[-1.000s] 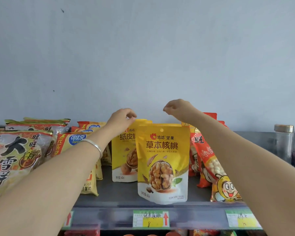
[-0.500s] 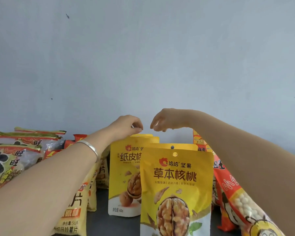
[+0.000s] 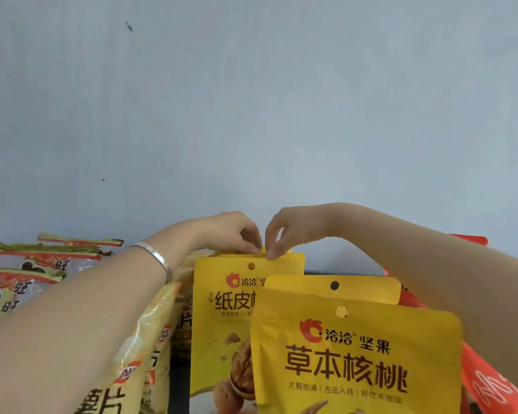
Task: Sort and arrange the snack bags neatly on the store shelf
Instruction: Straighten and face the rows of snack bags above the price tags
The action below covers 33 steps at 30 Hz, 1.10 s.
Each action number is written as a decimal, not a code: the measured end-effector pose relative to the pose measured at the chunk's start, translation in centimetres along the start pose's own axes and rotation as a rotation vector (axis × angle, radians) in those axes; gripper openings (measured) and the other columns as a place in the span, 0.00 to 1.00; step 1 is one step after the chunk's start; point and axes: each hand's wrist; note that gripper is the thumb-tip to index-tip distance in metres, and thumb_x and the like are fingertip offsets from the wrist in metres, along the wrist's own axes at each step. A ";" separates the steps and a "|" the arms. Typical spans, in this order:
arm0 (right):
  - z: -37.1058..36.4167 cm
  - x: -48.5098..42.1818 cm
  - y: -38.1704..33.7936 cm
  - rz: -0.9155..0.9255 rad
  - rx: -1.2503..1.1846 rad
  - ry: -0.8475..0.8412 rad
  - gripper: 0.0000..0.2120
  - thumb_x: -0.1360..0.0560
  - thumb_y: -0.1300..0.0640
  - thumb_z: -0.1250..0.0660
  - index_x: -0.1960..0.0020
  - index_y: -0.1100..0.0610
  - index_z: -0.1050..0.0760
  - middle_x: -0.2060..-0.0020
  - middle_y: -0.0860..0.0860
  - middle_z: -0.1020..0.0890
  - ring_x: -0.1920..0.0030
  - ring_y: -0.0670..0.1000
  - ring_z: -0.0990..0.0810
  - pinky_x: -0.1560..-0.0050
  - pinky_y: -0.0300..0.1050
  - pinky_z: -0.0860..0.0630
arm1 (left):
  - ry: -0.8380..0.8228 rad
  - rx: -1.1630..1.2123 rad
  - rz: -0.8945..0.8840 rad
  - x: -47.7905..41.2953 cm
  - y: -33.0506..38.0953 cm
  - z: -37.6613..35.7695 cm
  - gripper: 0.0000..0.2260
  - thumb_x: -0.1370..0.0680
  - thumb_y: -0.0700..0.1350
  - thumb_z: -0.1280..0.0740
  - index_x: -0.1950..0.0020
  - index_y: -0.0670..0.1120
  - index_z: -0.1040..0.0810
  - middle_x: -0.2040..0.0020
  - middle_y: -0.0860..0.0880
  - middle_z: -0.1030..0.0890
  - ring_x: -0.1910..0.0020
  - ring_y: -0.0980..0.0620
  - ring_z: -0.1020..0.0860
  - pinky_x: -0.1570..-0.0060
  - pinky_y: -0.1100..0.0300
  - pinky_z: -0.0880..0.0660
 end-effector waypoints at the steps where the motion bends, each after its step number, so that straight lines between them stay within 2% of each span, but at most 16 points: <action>1: -0.1 -0.1 0.0 0.005 -0.003 0.003 0.01 0.24 0.52 0.32 0.53 0.48 0.22 0.44 0.46 0.24 0.42 0.46 0.27 0.44 0.38 0.29 | -0.022 -0.007 0.001 -0.3 -0.2 0.0 0.09 0.24 0.45 0.31 0.45 0.45 0.19 0.47 0.50 0.18 0.49 0.55 0.21 0.46 0.61 0.24; 3: 0.0 -0.2 0.1 0.012 -0.025 -0.009 0.04 0.23 0.57 0.34 0.54 0.49 0.22 0.41 0.46 0.25 0.41 0.44 0.29 0.49 0.31 0.33 | -0.066 -0.002 -0.008 -1.1 -0.3 0.0 0.08 0.24 0.45 0.31 0.46 0.45 0.18 0.51 0.52 0.17 0.56 0.59 0.21 0.54 0.67 0.25; 4: 0.0 -0.3 0.0 0.010 -0.040 -0.024 0.05 0.23 0.57 0.35 0.54 0.49 0.22 0.40 0.46 0.25 0.40 0.45 0.29 0.46 0.33 0.33 | -0.090 -0.010 -0.016 -1.4 -0.3 0.0 0.07 0.24 0.45 0.32 0.48 0.45 0.18 0.54 0.54 0.17 0.58 0.61 0.22 0.57 0.69 0.26; 6: -0.1 -0.3 0.1 -0.023 -0.095 -0.063 0.04 0.23 0.53 0.35 0.54 0.46 0.22 0.40 0.45 0.25 0.37 0.47 0.29 0.35 0.45 0.32 | -0.118 -0.048 -0.033 -2.0 -0.3 0.0 0.05 0.23 0.44 0.33 0.51 0.47 0.18 0.56 0.55 0.18 0.59 0.60 0.22 0.58 0.67 0.26; 8: -0.2 -0.2 0.2 -0.055 -0.112 -0.104 0.04 0.23 0.47 0.35 0.50 0.43 0.23 0.40 0.44 0.23 0.35 0.49 0.28 0.32 0.53 0.31 | -0.123 -0.041 -0.045 -2.3 -0.4 0.1 0.05 0.22 0.44 0.34 0.55 0.49 0.18 0.56 0.52 0.17 0.59 0.57 0.21 0.57 0.63 0.25; 11: -0.4 -0.2 0.8 -0.065 -0.068 -0.135 0.03 0.24 0.51 0.32 0.54 0.43 0.21 0.49 0.40 0.20 0.43 0.45 0.24 0.33 0.55 0.29 | -0.149 0.026 -0.048 -2.1 -0.5 0.3 0.10 0.21 0.48 0.36 0.58 0.48 0.18 0.61 0.53 0.18 0.64 0.60 0.23 0.60 0.65 0.30; 13: -0.7 -0.1 1.1 -0.083 -0.039 -0.151 0.09 0.24 0.57 0.32 0.59 0.44 0.20 0.60 0.36 0.19 0.51 0.42 0.23 0.35 0.56 0.27 | -0.177 0.036 -0.033 -1.8 -0.3 0.5 0.12 0.21 0.50 0.37 0.59 0.47 0.18 0.64 0.57 0.19 0.65 0.61 0.25 0.61 0.62 0.33; 15: -0.7 0.2 1.4 -0.102 -0.045 -0.148 0.10 0.24 0.58 0.32 0.60 0.46 0.19 0.64 0.35 0.18 0.54 0.41 0.22 0.36 0.56 0.26 | -0.185 0.051 -0.024 -1.7 -0.1 0.6 0.14 0.20 0.51 0.38 0.62 0.48 0.18 0.65 0.59 0.19 0.62 0.59 0.23 0.59 0.60 0.33; 18: -0.2 1.0 1.2 -0.123 -0.112 -0.093 0.05 0.23 0.55 0.34 0.52 0.48 0.18 0.47 0.44 0.17 0.41 0.46 0.22 0.35 0.53 0.27 | -0.185 0.059 -0.016 -1.4 0.3 0.8 0.14 0.21 0.53 0.39 0.59 0.50 0.17 0.63 0.59 0.18 0.57 0.57 0.21 0.57 0.58 0.32; 20: 0.4 1.4 1.0 -0.109 -0.150 -0.038 0.07 0.23 0.53 0.34 0.50 0.51 0.18 0.43 0.45 0.19 0.40 0.44 0.24 0.36 0.48 0.27 | -0.197 0.046 -0.025 -1.2 0.7 0.9 0.12 0.22 0.53 0.37 0.58 0.50 0.17 0.62 0.58 0.18 0.58 0.57 0.22 0.58 0.59 0.32; 22: 0.6 1.7 0.5 -0.073 -0.164 0.041 0.06 0.23 0.53 0.33 0.53 0.52 0.17 0.49 0.42 0.20 0.47 0.38 0.24 0.43 0.41 0.29 | -0.213 0.011 -0.024 -1.1 0.9 0.9 0.09 0.23 0.52 0.34 0.58 0.51 0.19 0.62 0.57 0.19 0.59 0.57 0.23 0.59 0.60 0.33; 24: 0.6 1.8 0.2 -0.041 -0.153 0.078 0.06 0.24 0.51 0.32 0.56 0.51 0.18 0.54 0.42 0.20 0.52 0.40 0.25 0.49 0.38 0.29 | -0.223 -0.013 -0.007 -1.0 1.1 0.8 0.06 0.24 0.51 0.33 0.58 0.51 0.19 0.62 0.56 0.20 0.61 0.57 0.25 0.61 0.60 0.33; 27: 0.1 2.0 -0.2 -0.029 -0.155 -0.025 0.05 0.26 0.52 0.30 0.52 0.51 0.18 0.55 0.45 0.17 0.50 0.48 0.22 0.51 0.39 0.25 | -0.223 -0.004 0.015 -0.8 1.3 0.7 0.05 0.24 0.47 0.32 0.55 0.48 0.18 0.65 0.55 0.19 0.65 0.57 0.24 0.66 0.63 0.32; 30: -0.5 2.0 -0.4 -0.051 -0.068 -0.069 0.02 0.26 0.55 0.28 0.54 0.50 0.19 0.59 0.45 0.18 0.54 0.47 0.22 0.55 0.39 0.26 | -0.236 -0.001 0.036 -0.7 1.5 0.6 0.05 0.25 0.44 0.31 0.60 0.48 0.18 0.67 0.53 0.18 0.70 0.56 0.22 0.71 0.63 0.29; 32: -0.5 2.1 -0.4 -0.050 0.016 -0.053 0.02 0.26 0.56 0.28 0.58 0.51 0.20 0.60 0.47 0.19 0.56 0.47 0.23 0.52 0.44 0.25 | -0.216 -0.036 0.049 -0.8 1.8 0.4 0.06 0.25 0.42 0.31 0.61 0.48 0.20 0.64 0.49 0.18 0.67 0.52 0.21 0.70 0.62 0.27; 33: -0.5 2.4 -0.4 -0.055 0.042 -0.043 0.03 0.27 0.56 0.28 0.59 0.51 0.20 0.59 0.49 0.19 0.55 0.48 0.23 0.47 0.48 0.24 | -0.188 -0.066 0.046 -0.9 2.0 0.3 0.06 0.25 0.42 0.31 0.61 0.49 0.20 0.62 0.49 0.18 0.65 0.51 0.20 0.69 0.62 0.26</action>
Point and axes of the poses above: each hand's wrist, its own x-axis away from the middle knuckle, its own z-axis out of the back of the hand, y = z × x
